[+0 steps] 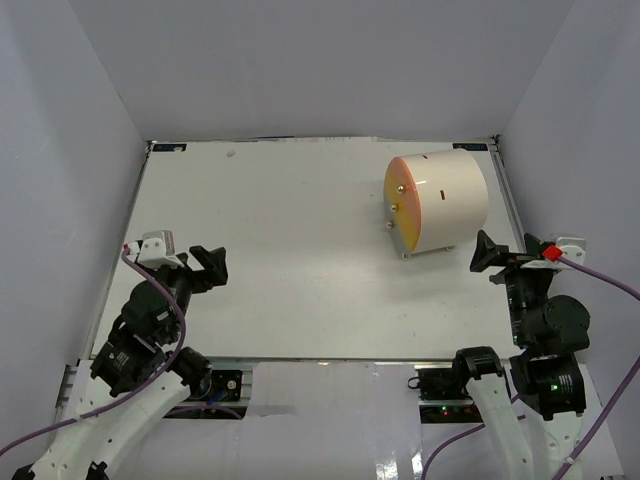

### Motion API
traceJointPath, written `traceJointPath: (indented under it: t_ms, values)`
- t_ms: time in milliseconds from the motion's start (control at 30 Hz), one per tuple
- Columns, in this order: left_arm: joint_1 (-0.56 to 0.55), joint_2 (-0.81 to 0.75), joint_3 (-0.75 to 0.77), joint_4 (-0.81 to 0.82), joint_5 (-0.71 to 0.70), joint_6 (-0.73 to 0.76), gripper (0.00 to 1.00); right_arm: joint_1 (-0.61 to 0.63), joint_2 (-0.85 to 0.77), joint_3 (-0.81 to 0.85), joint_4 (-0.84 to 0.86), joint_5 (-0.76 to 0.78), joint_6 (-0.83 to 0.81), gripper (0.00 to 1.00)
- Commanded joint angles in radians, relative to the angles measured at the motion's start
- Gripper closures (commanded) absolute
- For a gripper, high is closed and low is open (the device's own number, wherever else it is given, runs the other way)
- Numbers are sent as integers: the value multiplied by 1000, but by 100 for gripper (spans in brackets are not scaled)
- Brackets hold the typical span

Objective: Sort the stationery into containers
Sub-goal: Reset both arms

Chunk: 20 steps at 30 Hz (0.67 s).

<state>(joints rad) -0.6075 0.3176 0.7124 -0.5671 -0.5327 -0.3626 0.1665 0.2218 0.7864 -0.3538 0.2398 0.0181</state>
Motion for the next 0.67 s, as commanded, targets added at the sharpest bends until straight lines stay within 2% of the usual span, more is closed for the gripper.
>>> traceJointPath:
  t_ms: [0,633]
  values:
    - [5,-14,-42,9,-29,-7,2,14,-28,-21,19,19,-14,10]
    - [5,48,-120,61,33,-55,2,14,-58,-76,24,9,-14,10]
